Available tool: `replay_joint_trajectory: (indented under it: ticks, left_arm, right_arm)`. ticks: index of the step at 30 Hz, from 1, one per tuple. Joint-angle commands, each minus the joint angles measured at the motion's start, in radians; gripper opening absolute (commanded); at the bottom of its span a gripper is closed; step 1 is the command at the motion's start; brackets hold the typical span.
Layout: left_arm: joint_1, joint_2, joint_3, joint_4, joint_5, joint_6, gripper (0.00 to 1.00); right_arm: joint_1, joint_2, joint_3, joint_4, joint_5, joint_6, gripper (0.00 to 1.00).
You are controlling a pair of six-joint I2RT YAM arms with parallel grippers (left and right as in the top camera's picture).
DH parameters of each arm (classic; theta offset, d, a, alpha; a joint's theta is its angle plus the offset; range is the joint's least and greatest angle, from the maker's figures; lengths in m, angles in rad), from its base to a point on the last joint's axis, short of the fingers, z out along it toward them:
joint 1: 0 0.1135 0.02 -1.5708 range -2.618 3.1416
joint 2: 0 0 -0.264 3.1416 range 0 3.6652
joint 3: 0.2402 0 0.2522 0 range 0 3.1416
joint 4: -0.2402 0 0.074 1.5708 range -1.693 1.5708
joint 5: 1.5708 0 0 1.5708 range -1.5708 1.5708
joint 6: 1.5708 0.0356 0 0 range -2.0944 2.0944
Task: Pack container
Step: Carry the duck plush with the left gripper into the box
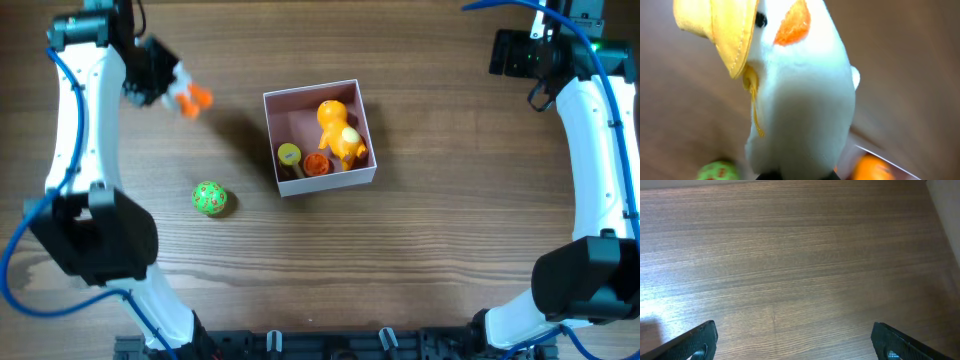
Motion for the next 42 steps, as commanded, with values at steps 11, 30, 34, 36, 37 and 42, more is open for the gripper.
replay_joint_trajectory:
  ticks: [11, 30, 34, 36, 37, 42]
  left_arm:
    - [-0.545, -0.063, 0.096, -0.021, 0.039, 0.143, 0.08]
    - [-0.568, 0.16, 0.083, -0.239, -0.19, 0.039, 0.04]
    - [-0.542, 0.178, 0.082, -0.248, -0.189, 0.078, 0.05]
    - [-0.54, 0.193, 0.073, -0.247, -0.19, 0.1, 0.05]
    - [-0.54, 0.2, 0.066, -0.244, -0.19, 0.114, 0.05]
    - [-0.539, 0.218, 0.018, -0.217, -0.19, 0.121, 0.04]
  right_arm:
    - [0.0, -0.014, 0.015, 0.001, -0.005, 0.008, 1.0]
    - [0.0, -0.014, 0.015, 0.001, -0.005, 0.008, 1.0]
    - [0.0, -0.014, 0.015, 0.001, -0.005, 0.008, 1.0]
    - [0.0, -0.014, 0.015, 0.001, -0.005, 0.008, 1.0]
    - [0.0, -0.014, 0.015, 0.0, -0.005, 0.008, 1.0]
    - [0.0, -0.014, 0.015, 0.001, -0.005, 0.008, 1.0]
